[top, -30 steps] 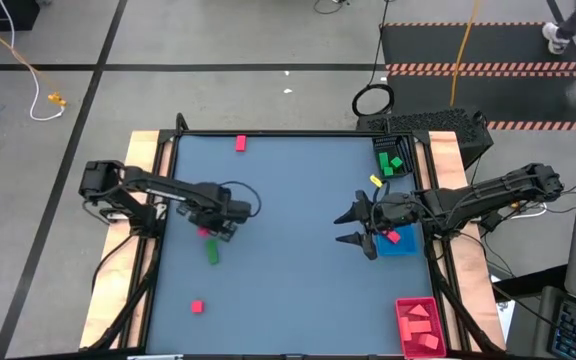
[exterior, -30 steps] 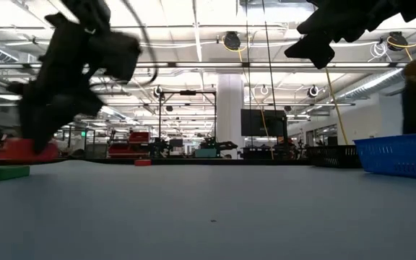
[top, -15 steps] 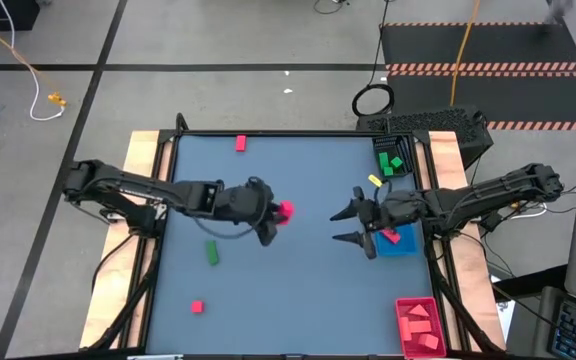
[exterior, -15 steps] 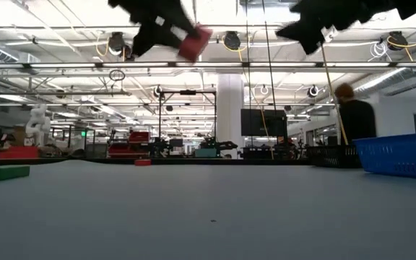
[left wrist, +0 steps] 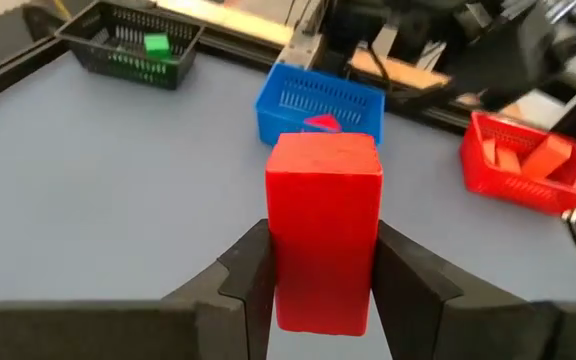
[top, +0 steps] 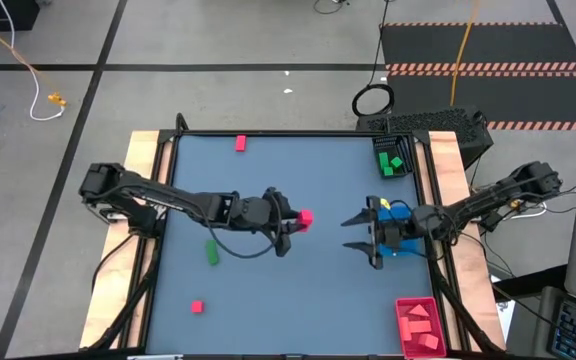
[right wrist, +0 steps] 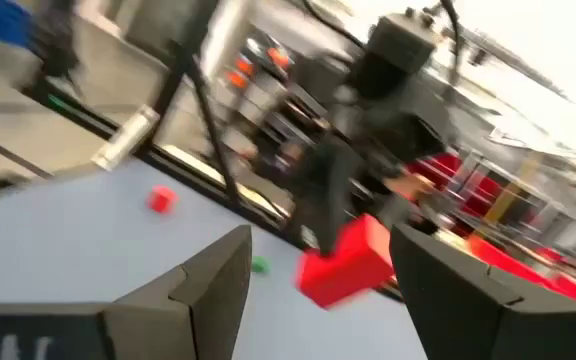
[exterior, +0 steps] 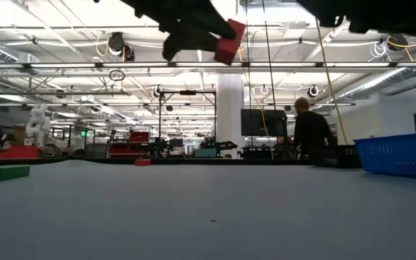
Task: Sort & place blocks by color
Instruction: Put the red block into the blue bin
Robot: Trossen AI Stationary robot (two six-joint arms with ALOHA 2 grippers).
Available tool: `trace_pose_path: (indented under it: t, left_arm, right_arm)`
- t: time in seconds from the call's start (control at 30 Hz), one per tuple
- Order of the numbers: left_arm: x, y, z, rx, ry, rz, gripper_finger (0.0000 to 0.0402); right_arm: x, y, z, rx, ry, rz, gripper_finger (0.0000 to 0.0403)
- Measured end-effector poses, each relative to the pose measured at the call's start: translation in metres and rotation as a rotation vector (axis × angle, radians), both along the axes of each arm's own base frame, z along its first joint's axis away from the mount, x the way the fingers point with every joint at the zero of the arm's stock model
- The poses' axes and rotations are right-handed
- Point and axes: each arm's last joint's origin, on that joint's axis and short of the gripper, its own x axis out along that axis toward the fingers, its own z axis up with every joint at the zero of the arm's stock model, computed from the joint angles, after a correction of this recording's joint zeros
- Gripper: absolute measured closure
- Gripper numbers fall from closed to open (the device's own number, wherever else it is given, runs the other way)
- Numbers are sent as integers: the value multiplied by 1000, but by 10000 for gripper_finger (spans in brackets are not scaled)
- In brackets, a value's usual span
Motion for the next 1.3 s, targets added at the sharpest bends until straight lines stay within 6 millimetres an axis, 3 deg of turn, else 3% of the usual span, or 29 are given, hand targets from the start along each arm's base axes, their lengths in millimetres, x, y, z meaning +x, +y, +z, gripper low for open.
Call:
trace_pose_path:
  t: [0.27, 0.5, 0.73, 0.93, 1.3]
  left_arm:
    - [23, 1, -15, -62, -116, -58, 269]
    - [28, 7, -14, -108, -162, -97, 269]
    - [28, 0, -12, 28, -177, -150, 269]
    - [26, -12, -11, 204, -168, -152, 269]
    - [26, -14, -8, 257, -188, -77, 269]
  right_arm:
    - [6, 1, -11, -44, 61, -44, 172]
    - [13, 3, -19, -35, 68, -41, 156]
    - [15, -3, -10, 208, -20, -48, 117]
    - [17, -11, -7, 424, -42, -50, 108]
    - [19, -12, -6, 506, -22, -15, 110]
